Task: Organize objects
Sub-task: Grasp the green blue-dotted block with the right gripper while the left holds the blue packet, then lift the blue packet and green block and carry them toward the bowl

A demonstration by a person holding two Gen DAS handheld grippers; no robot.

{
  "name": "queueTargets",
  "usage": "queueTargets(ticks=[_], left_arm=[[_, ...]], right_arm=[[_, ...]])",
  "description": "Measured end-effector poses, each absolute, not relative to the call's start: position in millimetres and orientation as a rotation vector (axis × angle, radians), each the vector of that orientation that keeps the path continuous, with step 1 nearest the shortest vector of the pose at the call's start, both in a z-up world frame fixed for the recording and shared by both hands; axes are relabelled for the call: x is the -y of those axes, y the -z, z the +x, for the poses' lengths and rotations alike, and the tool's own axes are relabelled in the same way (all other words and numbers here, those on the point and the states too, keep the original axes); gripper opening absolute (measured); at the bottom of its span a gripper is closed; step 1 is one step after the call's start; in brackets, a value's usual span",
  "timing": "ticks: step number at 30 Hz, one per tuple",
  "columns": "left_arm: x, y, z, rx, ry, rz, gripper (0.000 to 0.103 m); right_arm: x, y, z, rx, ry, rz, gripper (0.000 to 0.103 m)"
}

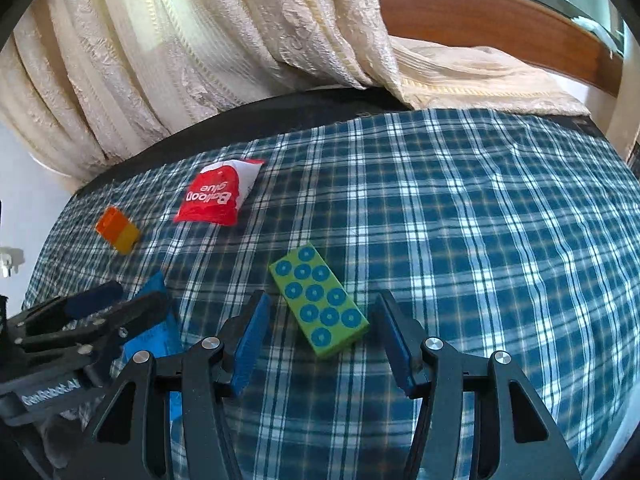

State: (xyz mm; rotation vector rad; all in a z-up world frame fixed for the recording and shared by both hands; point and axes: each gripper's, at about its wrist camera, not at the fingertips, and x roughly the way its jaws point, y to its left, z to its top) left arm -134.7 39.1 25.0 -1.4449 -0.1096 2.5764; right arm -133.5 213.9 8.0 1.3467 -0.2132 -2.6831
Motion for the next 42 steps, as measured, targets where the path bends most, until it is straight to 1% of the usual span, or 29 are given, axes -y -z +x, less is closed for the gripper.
queueTargets(ticks=[2,5,7,9,15,19,23,29,35,42], left_arm=[[-37,-27,-135,0.118,-2.584,-1.448,0.079],[-32,-31,-135,0.125,-2.597,-1.461,0.08],[-28,-34,-135,0.139,-2.606,-1.462,0.082],[-24,-36,-136,0.155,-2.617,-1.463,0.083],[-19,-40,-136,0.178,-2.628,-1.473,0.084],[-14,-43,-136,0.199,-2.638,-1.472,0.087],[-13,-44,-135,0.196,-2.64,-1.471,0.087],[-17,-38,-124,0.139,-2.626,-1.492,0.088],[-29,-24,-109,0.049,-2.635,-1.522,0.088],[-48,-19,-104,-0.032,-2.63,-1.514,0.087]], right_arm=[[-208,-7,-133,0.166,2.691,1.333,0.056],[-201,-5,-130,0.099,2.704,1.314,0.05],[-198,-5,-129,0.08,2.698,1.306,0.038],[-197,-6,-127,0.082,2.683,1.303,0.031],[-187,-5,-112,0.088,2.631,1.287,0.031],[-174,-6,-95,0.071,2.588,1.273,0.031],[-164,-6,-81,0.094,2.536,1.27,0.031],[-157,-6,-61,0.169,2.447,1.275,0.031],[-168,-8,-39,0.115,2.581,1.285,0.031],[-189,-5,-28,0.151,2.623,1.281,0.031]])
